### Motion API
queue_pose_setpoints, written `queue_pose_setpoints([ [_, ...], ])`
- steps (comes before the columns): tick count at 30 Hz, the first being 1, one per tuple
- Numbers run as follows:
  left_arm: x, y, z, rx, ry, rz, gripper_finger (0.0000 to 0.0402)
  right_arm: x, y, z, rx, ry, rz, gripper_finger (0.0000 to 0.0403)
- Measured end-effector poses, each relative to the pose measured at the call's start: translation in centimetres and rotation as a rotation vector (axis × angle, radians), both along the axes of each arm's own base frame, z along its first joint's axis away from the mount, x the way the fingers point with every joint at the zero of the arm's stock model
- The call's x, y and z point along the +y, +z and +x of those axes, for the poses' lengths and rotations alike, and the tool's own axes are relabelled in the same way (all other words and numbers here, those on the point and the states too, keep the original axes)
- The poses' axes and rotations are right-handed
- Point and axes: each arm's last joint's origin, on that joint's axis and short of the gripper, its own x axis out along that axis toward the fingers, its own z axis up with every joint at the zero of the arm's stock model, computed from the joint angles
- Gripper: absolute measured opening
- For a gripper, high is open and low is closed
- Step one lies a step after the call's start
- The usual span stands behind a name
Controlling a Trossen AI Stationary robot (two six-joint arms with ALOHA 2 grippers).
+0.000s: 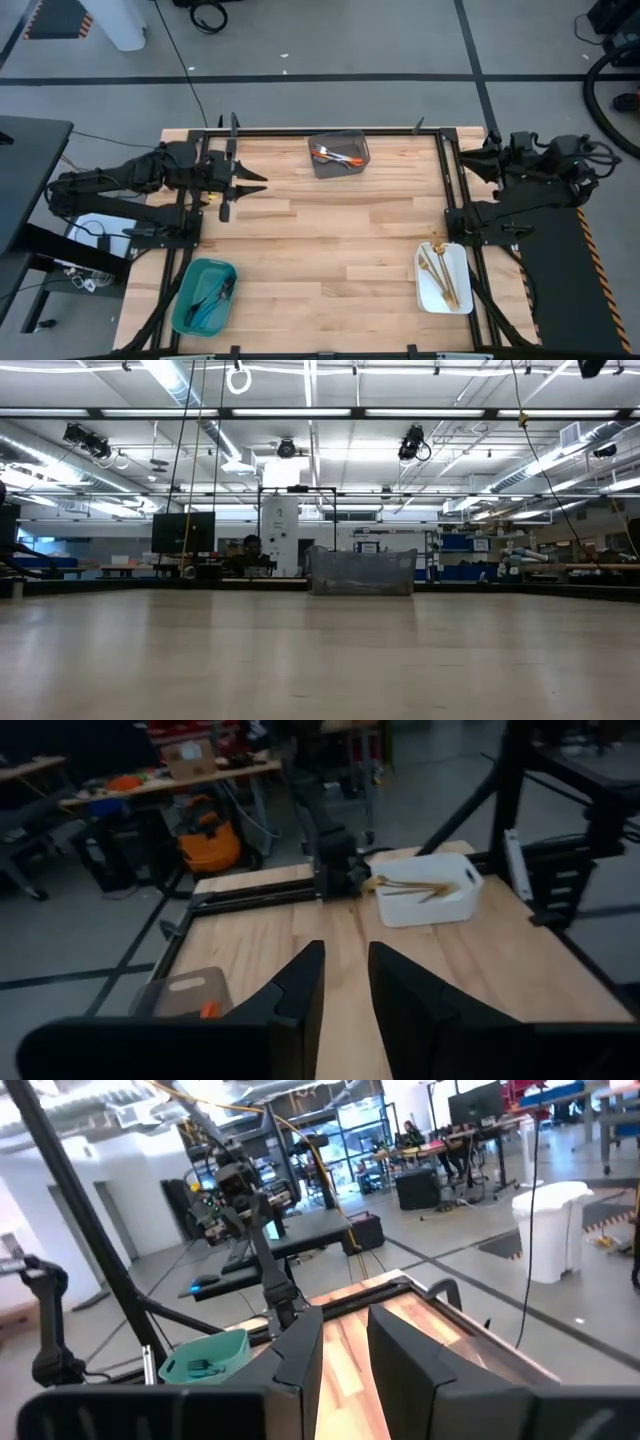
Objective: Sort silverware by color (type)
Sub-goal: Return to Home Position
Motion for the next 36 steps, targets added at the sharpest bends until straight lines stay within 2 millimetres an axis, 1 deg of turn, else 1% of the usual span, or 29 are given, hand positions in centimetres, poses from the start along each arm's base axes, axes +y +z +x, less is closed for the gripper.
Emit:
queue_pose_setpoints([
  [4, 0.3, -2.6, -1.3, -0.058, 0.028, -0.007, 0.0076, 0.0, -1.7, 0.2, -0.002, -0.016, 0.04, 0.009],
  [10, 0.2, -6.1, -3.4, -0.145, 0.044, -0.077, 0.0068, 0.1, -3.9, 1.0, -0.017, -0.02, 0.046, 0.009],
  [14, 0.1, -8.0, -4.4, -0.205, 0.051, -0.12, 0.0068, 0.3, -5.2, 1.9, -0.04, -0.019, 0.026, 0.009],
  [19, 0.1, -10.2, -5.3, -0.274, 0.066, -0.14, 0.0068, 0.4, -6.6, 2.4, -0.032, -0.015, 0.035, 0.009],
  [24, 0.1, -12.1, -6.2, -0.292, 0.094, -0.164, 0.0068, 0.5, -7.9, 3.0, -0.016, -0.003, 0.071, 0.009],
  [30, 0.1, -13.5, -7.3, -0.336, 0.124, -0.177, 0.0068, 0.8, -9.2, 4.2, -0.017, 0.036, 0.068, 0.009],
  [36, 0.1, -14.8, -8.3, -0.391, 0.17, -0.187, 0.0068, 1.0, -10.3, 4.9, 0.006, 0.041, 0.063, 0.009],
])
